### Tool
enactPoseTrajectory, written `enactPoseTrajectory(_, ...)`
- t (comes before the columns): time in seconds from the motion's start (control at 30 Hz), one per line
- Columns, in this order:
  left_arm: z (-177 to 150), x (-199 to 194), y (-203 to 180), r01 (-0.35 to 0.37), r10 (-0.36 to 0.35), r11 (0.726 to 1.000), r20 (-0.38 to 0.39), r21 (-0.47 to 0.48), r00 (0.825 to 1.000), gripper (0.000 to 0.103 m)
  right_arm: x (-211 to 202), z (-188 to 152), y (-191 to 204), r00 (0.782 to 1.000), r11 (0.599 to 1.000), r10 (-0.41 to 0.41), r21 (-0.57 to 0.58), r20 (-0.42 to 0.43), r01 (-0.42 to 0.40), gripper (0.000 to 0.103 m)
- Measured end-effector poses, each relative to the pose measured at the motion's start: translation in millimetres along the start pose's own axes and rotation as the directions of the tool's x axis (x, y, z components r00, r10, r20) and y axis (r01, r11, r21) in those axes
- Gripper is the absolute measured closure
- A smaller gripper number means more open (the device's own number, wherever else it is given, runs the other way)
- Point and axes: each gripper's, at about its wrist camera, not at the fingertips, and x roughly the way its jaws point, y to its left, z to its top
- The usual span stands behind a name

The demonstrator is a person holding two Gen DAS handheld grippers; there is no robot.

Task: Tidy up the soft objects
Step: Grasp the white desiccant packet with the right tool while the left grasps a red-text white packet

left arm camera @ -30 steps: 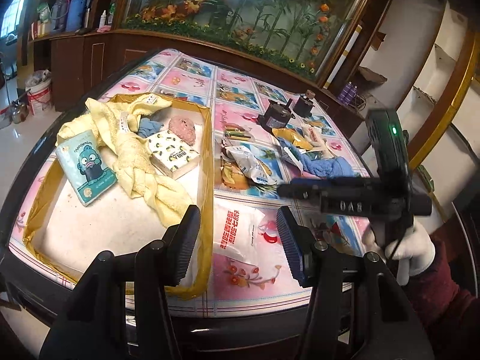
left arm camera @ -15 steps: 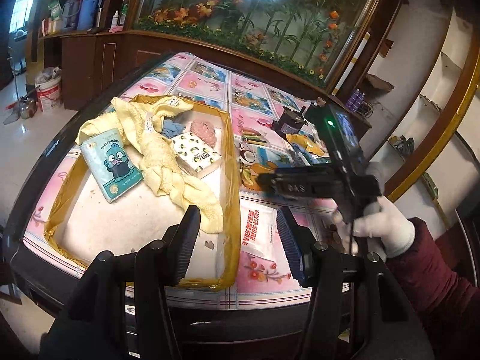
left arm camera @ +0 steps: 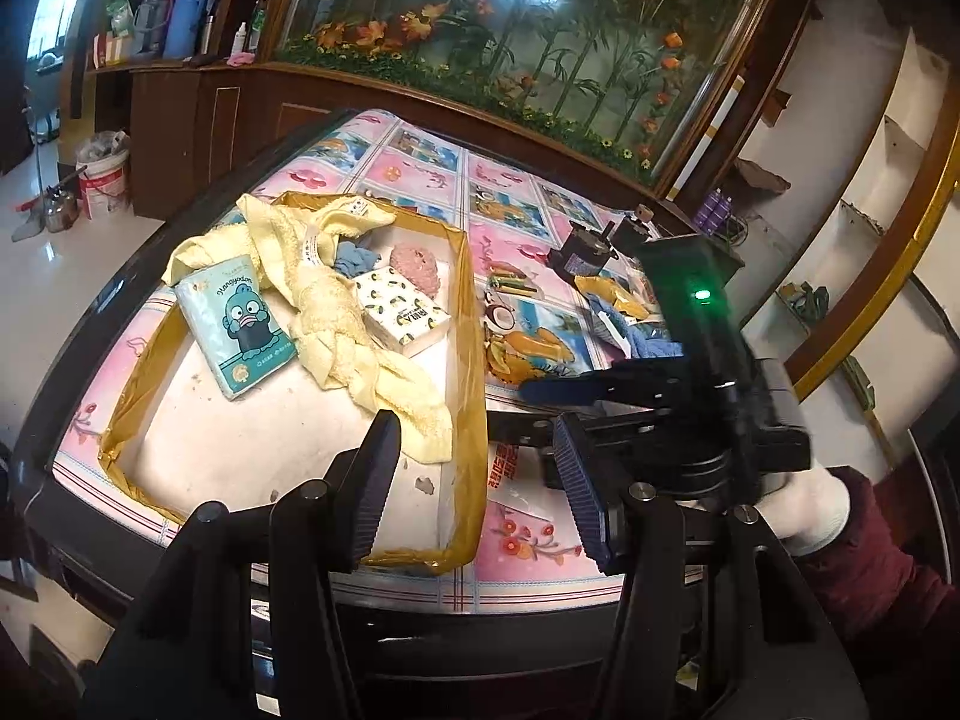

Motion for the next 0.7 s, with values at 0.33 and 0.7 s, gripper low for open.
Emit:
enactPoseTrajectory(0.33,-3.5,-4.2,-13.2,0.034,-0.034,0.998,-0.001,0.048,0.999,0.05,-9.6,-43.9,19.0,0.992,0.986,-0.114,-0.128,-0.059,0.106,0.075)
enactPoseTrajectory(0.7,-39.9,53.0,-65.4,0.173,-0.138,0.974,-0.22,0.145,0.966,0.05,-110.2,-94.6,-99.5,0.988,0.958,-0.047,0.286,0.15,0.002,0.047)
